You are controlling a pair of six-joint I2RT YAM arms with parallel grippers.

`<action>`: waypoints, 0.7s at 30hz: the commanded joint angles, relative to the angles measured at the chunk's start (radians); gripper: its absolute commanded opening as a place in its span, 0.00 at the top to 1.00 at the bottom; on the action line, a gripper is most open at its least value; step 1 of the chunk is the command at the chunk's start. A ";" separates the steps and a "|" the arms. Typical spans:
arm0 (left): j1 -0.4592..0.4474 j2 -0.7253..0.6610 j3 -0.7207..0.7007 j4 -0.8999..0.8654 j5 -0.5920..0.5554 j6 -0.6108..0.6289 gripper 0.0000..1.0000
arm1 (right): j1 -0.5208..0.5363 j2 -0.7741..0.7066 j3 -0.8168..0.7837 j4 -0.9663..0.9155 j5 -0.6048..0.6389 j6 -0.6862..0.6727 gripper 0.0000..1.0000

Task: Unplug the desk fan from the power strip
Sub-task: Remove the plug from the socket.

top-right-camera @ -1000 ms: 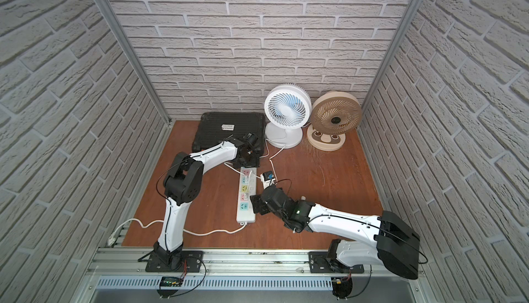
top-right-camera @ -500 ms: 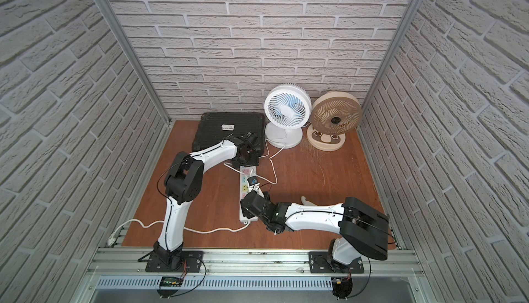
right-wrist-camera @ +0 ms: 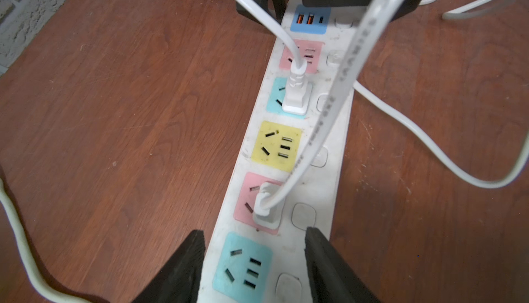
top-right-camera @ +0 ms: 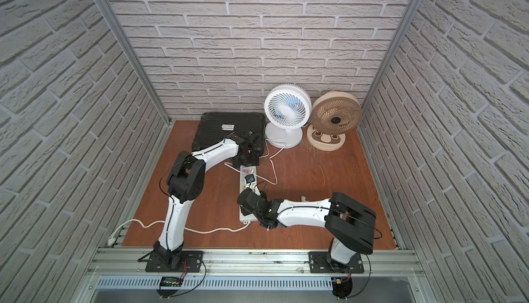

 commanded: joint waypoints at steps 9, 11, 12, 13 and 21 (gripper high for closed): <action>0.026 0.126 -0.041 -0.069 -0.036 -0.004 1.00 | -0.034 0.056 0.055 -0.002 -0.017 0.048 0.48; 0.025 0.126 -0.043 -0.069 -0.039 -0.002 1.00 | -0.038 0.066 0.063 -0.008 -0.018 0.052 0.53; 0.025 0.126 -0.043 -0.069 -0.040 0.000 1.00 | -0.040 0.071 0.068 -0.014 -0.019 0.052 0.55; 0.025 0.125 -0.041 -0.070 -0.039 0.001 1.00 | -0.043 0.075 0.073 -0.017 -0.020 0.050 0.56; 0.025 0.127 -0.041 -0.068 -0.038 0.006 1.00 | -0.048 0.110 0.128 -0.084 -0.009 0.049 0.66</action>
